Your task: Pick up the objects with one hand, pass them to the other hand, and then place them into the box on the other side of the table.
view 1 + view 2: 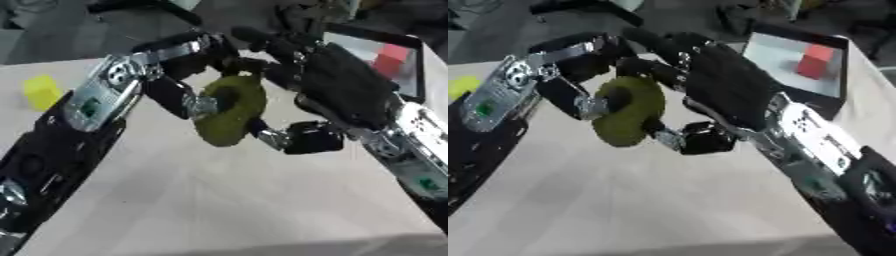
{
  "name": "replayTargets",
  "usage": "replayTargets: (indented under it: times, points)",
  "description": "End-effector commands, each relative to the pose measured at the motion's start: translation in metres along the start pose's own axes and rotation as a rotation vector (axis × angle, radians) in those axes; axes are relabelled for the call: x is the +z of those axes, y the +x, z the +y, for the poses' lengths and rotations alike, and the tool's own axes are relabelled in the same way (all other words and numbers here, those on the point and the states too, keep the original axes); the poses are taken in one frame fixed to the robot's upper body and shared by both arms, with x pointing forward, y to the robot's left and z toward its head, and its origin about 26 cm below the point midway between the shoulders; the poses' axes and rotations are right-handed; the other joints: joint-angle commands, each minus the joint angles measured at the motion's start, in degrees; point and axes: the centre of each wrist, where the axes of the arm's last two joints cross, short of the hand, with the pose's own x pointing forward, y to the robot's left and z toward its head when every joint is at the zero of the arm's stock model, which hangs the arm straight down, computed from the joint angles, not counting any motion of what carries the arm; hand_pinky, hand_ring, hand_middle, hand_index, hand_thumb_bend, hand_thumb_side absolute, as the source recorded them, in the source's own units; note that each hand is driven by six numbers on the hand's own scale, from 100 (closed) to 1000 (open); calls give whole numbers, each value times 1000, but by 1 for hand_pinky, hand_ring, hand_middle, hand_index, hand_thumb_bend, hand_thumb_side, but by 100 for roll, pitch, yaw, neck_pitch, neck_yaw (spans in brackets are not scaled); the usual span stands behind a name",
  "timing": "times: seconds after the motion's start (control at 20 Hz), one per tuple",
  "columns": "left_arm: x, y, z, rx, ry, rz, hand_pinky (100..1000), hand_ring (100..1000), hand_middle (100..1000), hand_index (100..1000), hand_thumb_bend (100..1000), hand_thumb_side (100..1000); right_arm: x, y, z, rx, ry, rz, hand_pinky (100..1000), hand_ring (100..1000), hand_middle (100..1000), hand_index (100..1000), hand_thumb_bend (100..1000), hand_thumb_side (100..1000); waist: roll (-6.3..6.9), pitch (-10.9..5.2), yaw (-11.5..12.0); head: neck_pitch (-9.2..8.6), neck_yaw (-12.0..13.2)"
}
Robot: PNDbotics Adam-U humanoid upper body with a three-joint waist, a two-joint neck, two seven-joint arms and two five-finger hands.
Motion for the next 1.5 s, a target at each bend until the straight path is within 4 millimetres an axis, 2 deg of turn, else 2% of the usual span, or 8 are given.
replayTargets:
  times: [0.05, 0.2, 0.35, 0.45, 0.65, 0.75, 0.95, 1.5]
  points:
    - [-10, 22, 16, -126, -110, -132, 486, 343, 316, 482, 100, 266, 1, -3, -3, 10, -24, 16, 783, 827, 1000, 639, 100, 460, -25, -81, 9, -12, -23]
    - [-10, 22, 16, -107, -107, -125, 486, 343, 316, 482, 100, 265, 2, -3, -2, 6, -46, 29, 773, 819, 1000, 563, 111, 484, -31, -80, 5, -12, -23]
    - [-9, 23, 16, -91, -104, -117, 485, 344, 316, 482, 100, 265, 3, -3, -1, 7, -75, 48, 754, 807, 1000, 543, 156, 497, -32, -78, 1, -12, -31]
    - [-8, 23, 16, -78, -102, -110, 487, 346, 319, 485, 100, 265, 3, -4, -2, 11, -102, 63, 740, 798, 1000, 490, 168, 511, -33, -78, -2, -12, -36]
    - [-7, 23, 17, -64, -95, -98, 495, 359, 335, 501, 100, 264, 4, -4, -1, 22, -151, 95, 725, 792, 1000, 330, 100, 505, -30, -73, -3, -12, -45]
    - [-6, 22, 17, -58, -94, -93, 501, 370, 345, 511, 100, 262, 4, -4, -1, 22, -170, 106, 722, 792, 1000, 286, 100, 490, -27, -70, -5, -12, -53]
    - [-5, 21, 17, -47, -89, -88, 513, 391, 369, 533, 100, 260, 5, -4, -1, 18, -205, 123, 687, 770, 1000, 249, 100, 440, -26, -69, -11, -12, -56]
    - [-3, 17, 15, -44, -85, -76, 531, 412, 394, 561, 100, 256, 4, -3, 0, -1, -283, 147, 654, 740, 1000, 225, 100, 359, -25, -69, -23, -12, -73]
